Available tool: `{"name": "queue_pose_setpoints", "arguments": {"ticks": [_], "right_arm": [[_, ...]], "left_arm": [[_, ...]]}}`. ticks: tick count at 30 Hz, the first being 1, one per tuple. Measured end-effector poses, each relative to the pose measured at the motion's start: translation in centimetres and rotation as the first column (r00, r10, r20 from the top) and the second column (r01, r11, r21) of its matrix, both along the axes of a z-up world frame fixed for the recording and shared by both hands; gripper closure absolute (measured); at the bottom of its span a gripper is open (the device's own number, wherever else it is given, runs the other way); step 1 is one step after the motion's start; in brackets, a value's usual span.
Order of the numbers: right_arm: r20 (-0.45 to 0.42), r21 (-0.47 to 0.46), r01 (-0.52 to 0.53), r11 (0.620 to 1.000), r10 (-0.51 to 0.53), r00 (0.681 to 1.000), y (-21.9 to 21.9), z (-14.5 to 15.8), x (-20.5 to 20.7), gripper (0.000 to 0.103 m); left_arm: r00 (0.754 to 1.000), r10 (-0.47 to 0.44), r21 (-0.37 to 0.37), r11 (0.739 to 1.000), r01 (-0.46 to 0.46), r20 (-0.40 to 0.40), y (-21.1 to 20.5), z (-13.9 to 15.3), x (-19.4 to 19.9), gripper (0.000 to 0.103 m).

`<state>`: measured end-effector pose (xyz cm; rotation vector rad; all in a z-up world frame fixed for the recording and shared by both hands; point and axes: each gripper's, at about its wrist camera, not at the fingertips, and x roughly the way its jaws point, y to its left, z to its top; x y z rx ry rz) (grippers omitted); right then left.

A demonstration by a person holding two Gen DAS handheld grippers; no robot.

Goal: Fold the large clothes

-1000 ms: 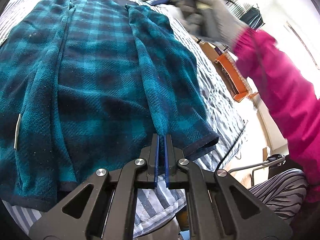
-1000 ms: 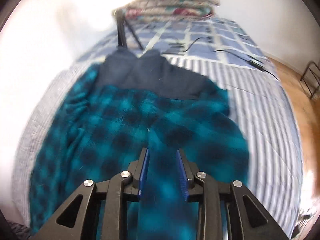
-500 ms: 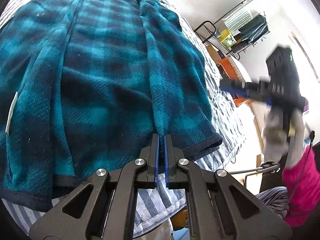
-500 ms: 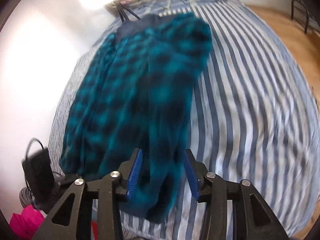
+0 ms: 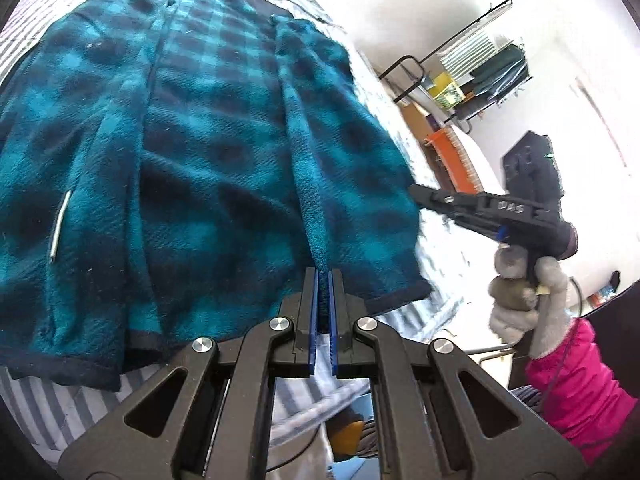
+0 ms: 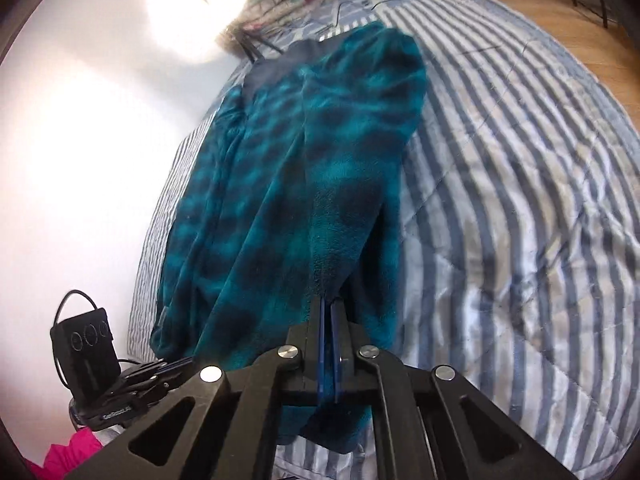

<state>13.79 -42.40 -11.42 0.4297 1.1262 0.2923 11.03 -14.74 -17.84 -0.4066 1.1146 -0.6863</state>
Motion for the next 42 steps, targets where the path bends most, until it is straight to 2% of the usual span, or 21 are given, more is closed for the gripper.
{"name": "queue_pose_setpoints", "arguments": {"ticks": [1, 3, 6, 7, 9, 12, 13, 17, 22, 23, 25, 27, 30, 34, 36, 39, 40, 42], "right_arm": [[-0.011, -0.052, -0.001, 0.999, 0.0, 1.0, 0.1, -0.4, 0.0, 0.103], [-0.044, -0.089, -0.013, 0.996, 0.01, 0.999, 0.4, -1.8, -0.3, 0.103], [-0.067, -0.15, -0.061, 0.987, 0.051, 0.996, 1.5, -2.3, -0.6, 0.094], [-0.06, -0.152, -0.069, 0.986, 0.061, 0.996, 1.4, -2.0, -0.8, 0.084], [-0.025, -0.097, -0.053, 0.994, 0.051, 0.998, 0.9, -1.0, -1.6, 0.067], [0.013, 0.067, -0.048, 0.997, 0.047, 0.999, 0.0, 0.0, -3.4, 0.067], [0.016, 0.091, -0.061, 0.994, 0.059, 0.998, -0.1, 0.0, -4.0, 0.067], [-0.019, 0.098, -0.098, 0.99, 0.1, 0.995, 0.7, -1.5, -5.2, 0.067], [-0.048, 0.142, -0.101, 0.985, 0.109, 0.993, 1.3, -3.4, -4.9, 0.065], [-0.053, 0.154, -0.11, 0.982, 0.119, 0.991, 1.6, -3.6, -4.9, 0.067], [-0.06, 0.218, -0.135, 0.967, 0.152, 0.987, 2.1, -3.6, -4.8, 0.087], [-0.027, 0.285, -0.162, 0.945, 0.177, 0.984, 2.4, -2.3, -5.4, 0.094], [0.007, 0.255, -0.175, 0.951, 0.18, 0.984, 2.5, -0.3, -6.1, 0.097], [-0.103, 0.139, -0.137, 0.981, 0.151, 0.983, 2.4, -2.5, -6.3, 0.1], [-0.138, 0.115, -0.129, 0.985, 0.145, 0.98, 2.0, -3.7, -6.7, 0.1], [-0.09, 0.114, -0.125, 0.986, 0.136, 0.987, 1.3, -2.9, -7.0, 0.094], [-0.065, 0.112, -0.118, 0.987, 0.125, 0.99, 0.7, -2.2, -7.1, 0.084], [-0.003, 0.111, -0.088, 0.99, 0.089, 0.996, -0.1, -1.1, -7.1, 0.07]], "left_arm": [[1.0, -0.002, 0.017, 1.0, 0.003, -0.004, -0.2, -0.5, 0.1, 0.101], [1.0, -0.012, 0.063, 0.998, 0.012, -0.007, -0.8, -1.4, 0.1, 0.101], [0.999, -0.028, 0.115, 0.993, 0.03, -0.015, -1.5, -2.1, -0.1, 0.101], [1.0, -0.021, 0.117, 0.993, 0.022, -0.008, -1.3, -1.9, -0.2, 0.101], [1.0, -0.018, 0.118, 0.993, 0.015, 0.021, -0.7, -0.8, -0.4, 0.101], [0.997, 0.001, 0.115, 0.993, -0.011, 0.079, 0.2, 0.8, -0.9, 0.101], [0.996, 0.009, 0.105, 0.994, -0.018, 0.089, 0.5, 1.2, -1.0, 0.101], [0.995, 0.01, 0.05, 0.999, -0.015, 0.1, 0.3, 1.9, -0.5, 0.101], [0.998, -0.034, 0.065, 0.997, 0.031, 0.051, -2.0, 0.2, 0.4, 0.101], [0.998, -0.038, 0.077, 0.996, 0.035, 0.045, -2.3, -0.2, 0.5, 0.101], [0.998, -0.044, 0.12, 0.992, 0.037, 0.053, -2.8, -0.6, 0.2, 0.101], [0.996, -0.058, 0.147, 0.988, 0.049, 0.062, -3.3, -0.9, 0.1, 0.101], [0.995, -0.076, 0.165, 0.984, 0.064, 0.068, -3.8, -1.1, -0.1, 0.101], [0.992, -0.082, 0.178, 0.982, 0.064, 0.098, -4.0, -0.1, -0.7, 0.101], [0.987, -0.091, 0.151, 0.986, 0.071, 0.129, -4.2, 1.5, -1.1, 0.101], [0.978, -0.113, 0.113, 0.989, 0.094, 0.175, -5.0, 3.4, -1.3, 0.101], [0.974, -0.126, 0.119, 0.987, 0.104, 0.186, -5.6, 3.7, -1.2, 0.101], [0.972, -0.145, 0.128, 0.984, 0.123, 0.183, -6.9, 3.5, -0.8, 0.101]]}}
